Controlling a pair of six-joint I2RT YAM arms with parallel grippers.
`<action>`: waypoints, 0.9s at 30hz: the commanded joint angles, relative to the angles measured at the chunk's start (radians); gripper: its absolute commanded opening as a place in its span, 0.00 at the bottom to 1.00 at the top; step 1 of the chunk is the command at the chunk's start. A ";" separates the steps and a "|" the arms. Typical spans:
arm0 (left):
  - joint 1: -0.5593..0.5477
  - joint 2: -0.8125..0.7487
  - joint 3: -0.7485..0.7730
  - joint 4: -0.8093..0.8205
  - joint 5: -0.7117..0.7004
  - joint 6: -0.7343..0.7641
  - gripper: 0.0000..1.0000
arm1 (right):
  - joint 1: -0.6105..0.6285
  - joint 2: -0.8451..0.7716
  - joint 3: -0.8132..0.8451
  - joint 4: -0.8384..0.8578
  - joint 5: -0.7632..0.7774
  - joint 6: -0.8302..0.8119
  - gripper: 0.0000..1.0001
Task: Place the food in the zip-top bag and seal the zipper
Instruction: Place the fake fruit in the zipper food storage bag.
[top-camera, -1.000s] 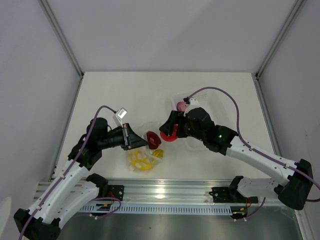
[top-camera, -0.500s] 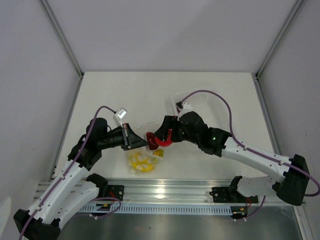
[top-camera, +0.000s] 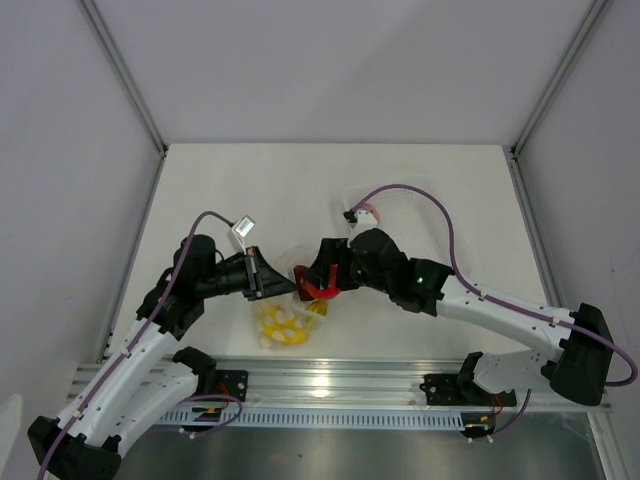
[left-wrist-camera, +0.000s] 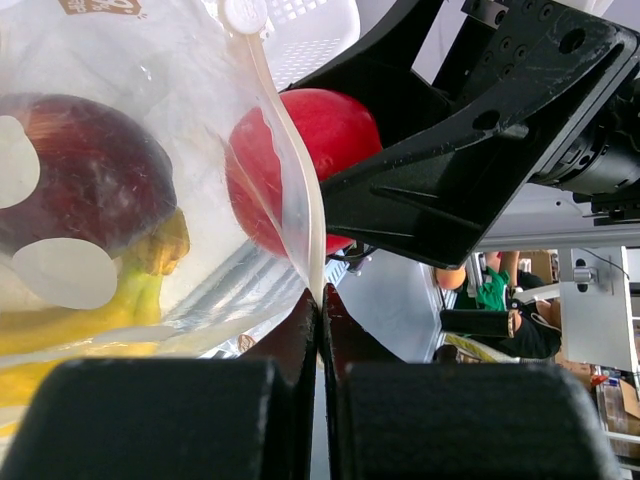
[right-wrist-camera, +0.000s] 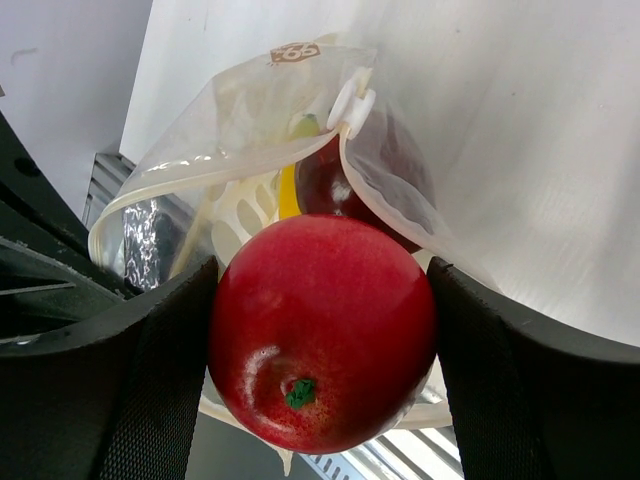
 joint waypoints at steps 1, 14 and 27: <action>-0.001 -0.010 0.039 0.045 0.030 -0.021 0.01 | 0.005 0.005 0.018 0.017 0.041 0.011 0.75; -0.001 -0.013 0.036 0.050 0.034 -0.018 0.01 | 0.007 0.021 0.036 0.011 0.044 0.007 0.99; 0.001 -0.015 0.036 0.045 0.037 -0.002 0.01 | -0.189 -0.033 0.170 -0.192 0.206 -0.125 0.97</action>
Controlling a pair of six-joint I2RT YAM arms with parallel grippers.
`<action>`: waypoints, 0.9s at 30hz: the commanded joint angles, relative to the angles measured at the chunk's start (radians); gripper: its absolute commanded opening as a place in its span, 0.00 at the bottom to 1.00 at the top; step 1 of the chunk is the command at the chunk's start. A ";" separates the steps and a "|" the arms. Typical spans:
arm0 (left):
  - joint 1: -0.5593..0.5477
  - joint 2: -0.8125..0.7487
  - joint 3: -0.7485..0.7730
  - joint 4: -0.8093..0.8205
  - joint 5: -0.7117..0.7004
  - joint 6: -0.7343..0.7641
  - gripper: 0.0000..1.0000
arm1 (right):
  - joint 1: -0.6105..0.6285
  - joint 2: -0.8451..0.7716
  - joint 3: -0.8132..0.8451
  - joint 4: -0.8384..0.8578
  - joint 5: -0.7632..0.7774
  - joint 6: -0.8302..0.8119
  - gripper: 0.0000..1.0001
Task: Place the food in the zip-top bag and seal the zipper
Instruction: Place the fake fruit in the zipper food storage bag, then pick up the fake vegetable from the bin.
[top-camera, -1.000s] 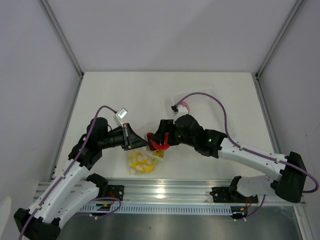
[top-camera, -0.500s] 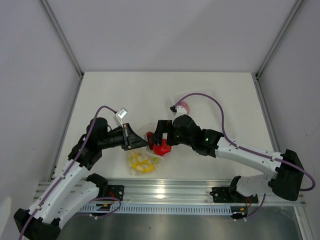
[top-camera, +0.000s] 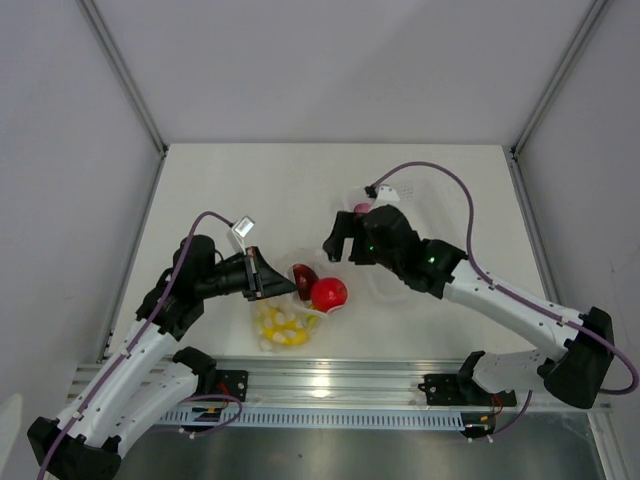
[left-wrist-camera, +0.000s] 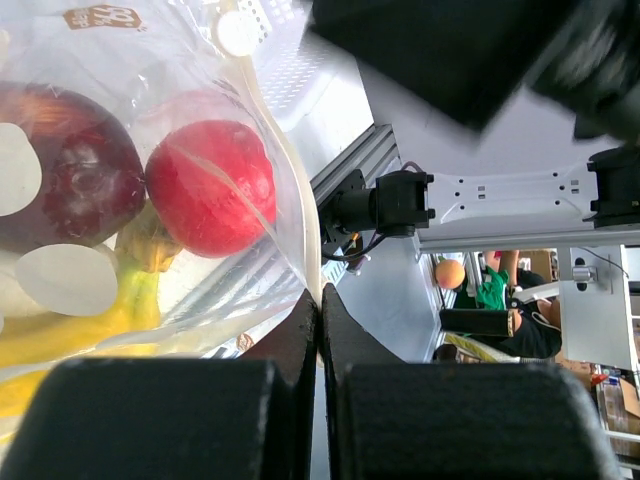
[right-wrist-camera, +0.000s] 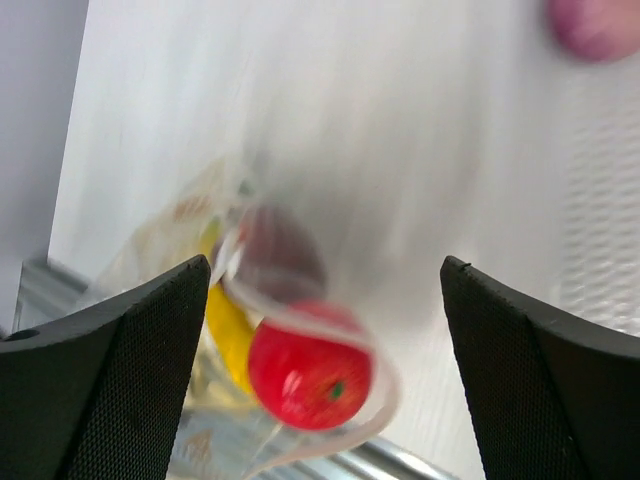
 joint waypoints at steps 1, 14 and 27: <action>0.001 -0.009 0.034 0.044 0.035 0.005 0.00 | -0.129 -0.053 0.057 -0.052 0.060 -0.061 0.97; -0.001 0.005 0.066 -0.030 0.005 0.095 0.00 | -0.545 0.229 0.156 0.152 -0.144 -0.122 0.95; 0.001 0.041 0.072 0.025 -0.061 0.120 0.00 | -0.633 0.669 0.302 0.339 -0.330 -0.044 0.91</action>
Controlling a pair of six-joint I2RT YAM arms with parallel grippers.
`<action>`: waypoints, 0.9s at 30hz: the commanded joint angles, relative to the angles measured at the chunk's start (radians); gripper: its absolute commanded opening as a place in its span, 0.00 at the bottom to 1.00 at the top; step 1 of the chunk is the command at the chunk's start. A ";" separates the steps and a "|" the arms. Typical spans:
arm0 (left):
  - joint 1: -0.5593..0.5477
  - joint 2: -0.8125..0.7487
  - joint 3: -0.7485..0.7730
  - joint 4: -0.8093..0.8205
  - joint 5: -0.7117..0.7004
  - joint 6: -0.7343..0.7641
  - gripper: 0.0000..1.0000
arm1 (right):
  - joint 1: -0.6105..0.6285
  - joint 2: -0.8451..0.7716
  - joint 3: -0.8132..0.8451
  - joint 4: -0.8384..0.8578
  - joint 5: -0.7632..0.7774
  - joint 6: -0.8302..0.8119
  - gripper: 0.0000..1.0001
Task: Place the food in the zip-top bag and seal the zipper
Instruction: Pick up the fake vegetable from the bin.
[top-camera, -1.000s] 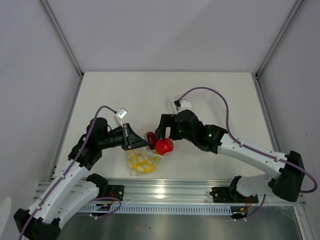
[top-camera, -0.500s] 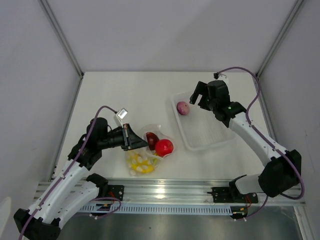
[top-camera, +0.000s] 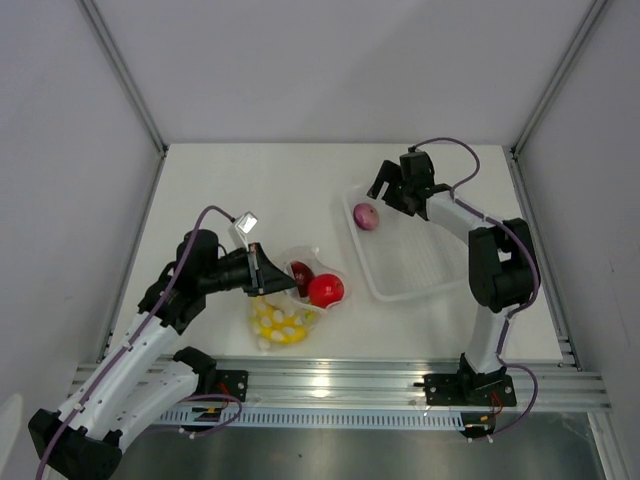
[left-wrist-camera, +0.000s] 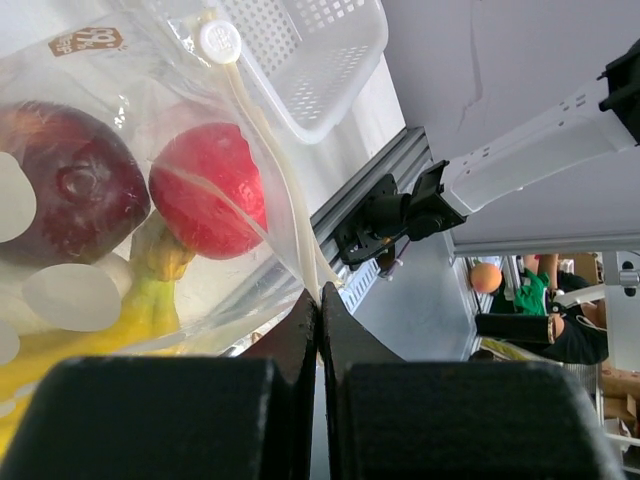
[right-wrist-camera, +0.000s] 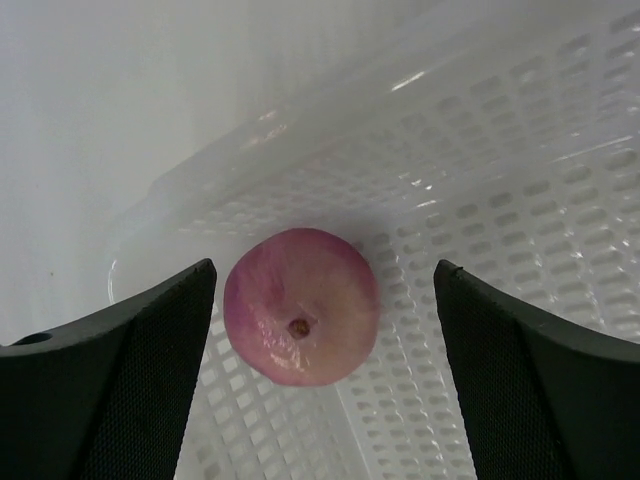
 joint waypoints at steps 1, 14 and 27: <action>0.001 -0.007 0.021 0.065 -0.029 0.020 0.01 | -0.018 0.068 0.067 0.104 -0.091 0.031 0.90; 0.001 0.012 -0.016 0.127 -0.030 -0.012 0.01 | -0.025 0.157 -0.017 0.236 -0.235 0.091 0.89; 0.001 0.000 -0.046 0.146 -0.018 -0.027 0.00 | -0.003 0.147 -0.078 0.266 -0.286 0.080 0.90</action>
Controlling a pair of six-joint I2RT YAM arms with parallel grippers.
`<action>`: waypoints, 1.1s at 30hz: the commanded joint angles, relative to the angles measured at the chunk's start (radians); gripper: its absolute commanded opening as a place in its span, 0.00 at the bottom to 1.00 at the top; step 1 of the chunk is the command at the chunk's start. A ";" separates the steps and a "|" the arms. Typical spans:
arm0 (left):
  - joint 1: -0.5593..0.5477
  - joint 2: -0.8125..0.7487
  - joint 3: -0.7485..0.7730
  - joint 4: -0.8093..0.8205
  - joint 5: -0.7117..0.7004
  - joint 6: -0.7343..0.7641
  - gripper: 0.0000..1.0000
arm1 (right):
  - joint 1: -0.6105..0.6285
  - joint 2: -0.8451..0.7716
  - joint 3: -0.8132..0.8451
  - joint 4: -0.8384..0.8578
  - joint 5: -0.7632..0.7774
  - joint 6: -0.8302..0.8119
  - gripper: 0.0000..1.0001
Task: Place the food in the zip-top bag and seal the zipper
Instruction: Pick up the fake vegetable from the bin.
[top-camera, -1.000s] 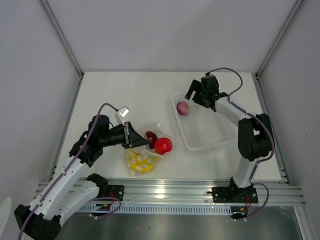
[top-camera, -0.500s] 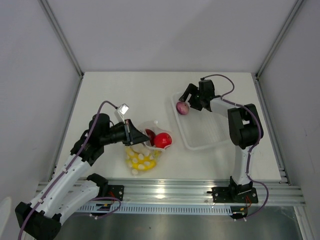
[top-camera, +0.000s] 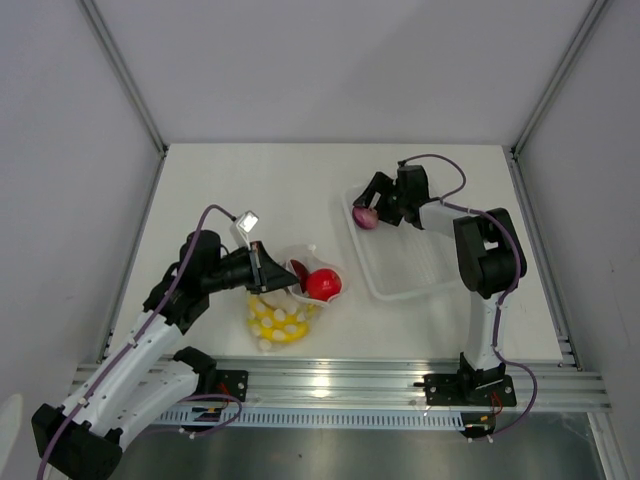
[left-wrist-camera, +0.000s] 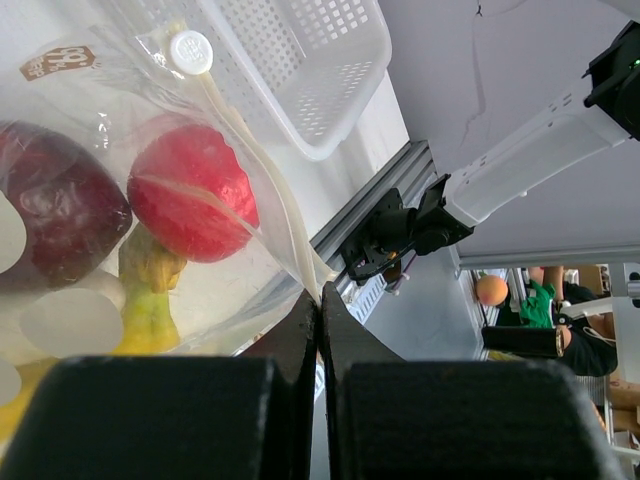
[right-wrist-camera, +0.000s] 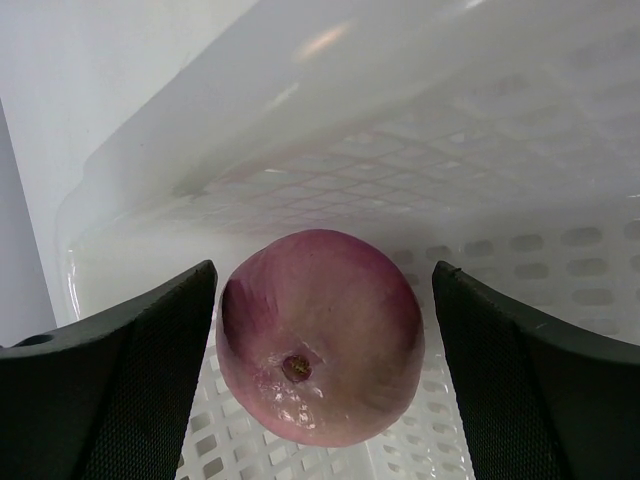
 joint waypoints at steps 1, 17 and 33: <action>0.001 -0.017 -0.010 0.056 0.006 -0.014 0.00 | 0.017 -0.014 -0.021 0.014 -0.014 -0.007 0.90; 0.001 -0.043 -0.027 0.061 0.008 -0.036 0.01 | 0.042 -0.055 -0.073 0.013 0.011 -0.010 0.58; 0.001 -0.069 -0.037 0.001 -0.005 -0.039 0.00 | 0.037 -0.317 -0.073 -0.179 0.138 -0.081 0.00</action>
